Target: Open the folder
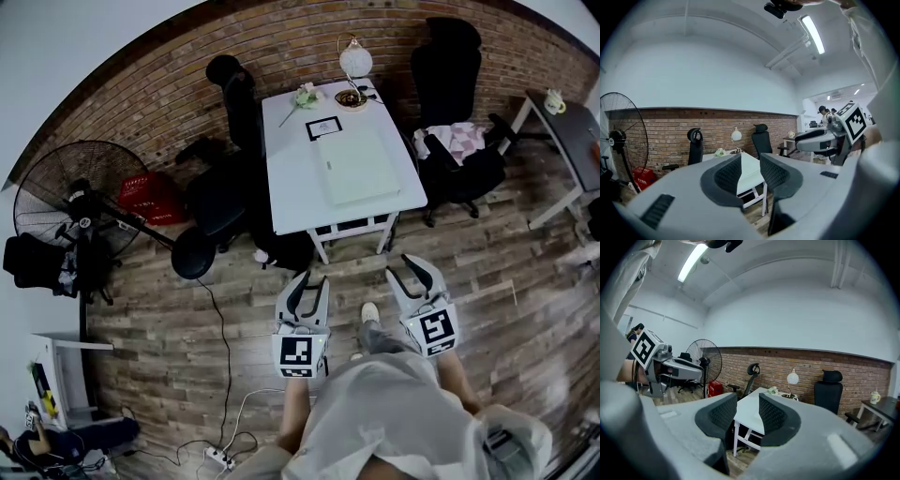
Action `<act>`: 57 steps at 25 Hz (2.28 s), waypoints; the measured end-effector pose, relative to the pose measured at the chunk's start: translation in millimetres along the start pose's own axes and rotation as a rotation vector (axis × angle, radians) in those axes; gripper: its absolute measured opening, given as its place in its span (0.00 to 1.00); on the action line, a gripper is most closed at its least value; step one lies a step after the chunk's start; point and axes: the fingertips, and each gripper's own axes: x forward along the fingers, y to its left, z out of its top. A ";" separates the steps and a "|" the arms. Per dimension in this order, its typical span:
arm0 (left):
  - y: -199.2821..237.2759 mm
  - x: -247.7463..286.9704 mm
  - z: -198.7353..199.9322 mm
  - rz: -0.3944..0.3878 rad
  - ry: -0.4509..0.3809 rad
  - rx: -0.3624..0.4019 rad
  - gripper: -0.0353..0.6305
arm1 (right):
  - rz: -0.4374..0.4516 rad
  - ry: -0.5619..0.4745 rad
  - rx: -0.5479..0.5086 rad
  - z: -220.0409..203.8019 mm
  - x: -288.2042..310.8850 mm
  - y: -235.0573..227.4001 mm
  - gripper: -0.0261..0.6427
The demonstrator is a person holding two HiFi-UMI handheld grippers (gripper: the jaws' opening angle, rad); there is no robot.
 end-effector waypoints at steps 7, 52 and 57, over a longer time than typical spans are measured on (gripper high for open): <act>7.6 39.6 5.9 0.016 0.006 0.001 0.24 | 0.019 -0.004 -0.001 -0.2 27.6 -31.9 0.26; 47.4 213.5 19.9 0.106 0.079 -0.001 0.23 | 0.105 0.017 0.039 -20.9 161.2 -172.0 0.26; 59.6 227.4 16.1 0.093 0.082 -0.006 0.23 | 0.097 0.022 0.027 -23.4 176.8 -174.5 0.26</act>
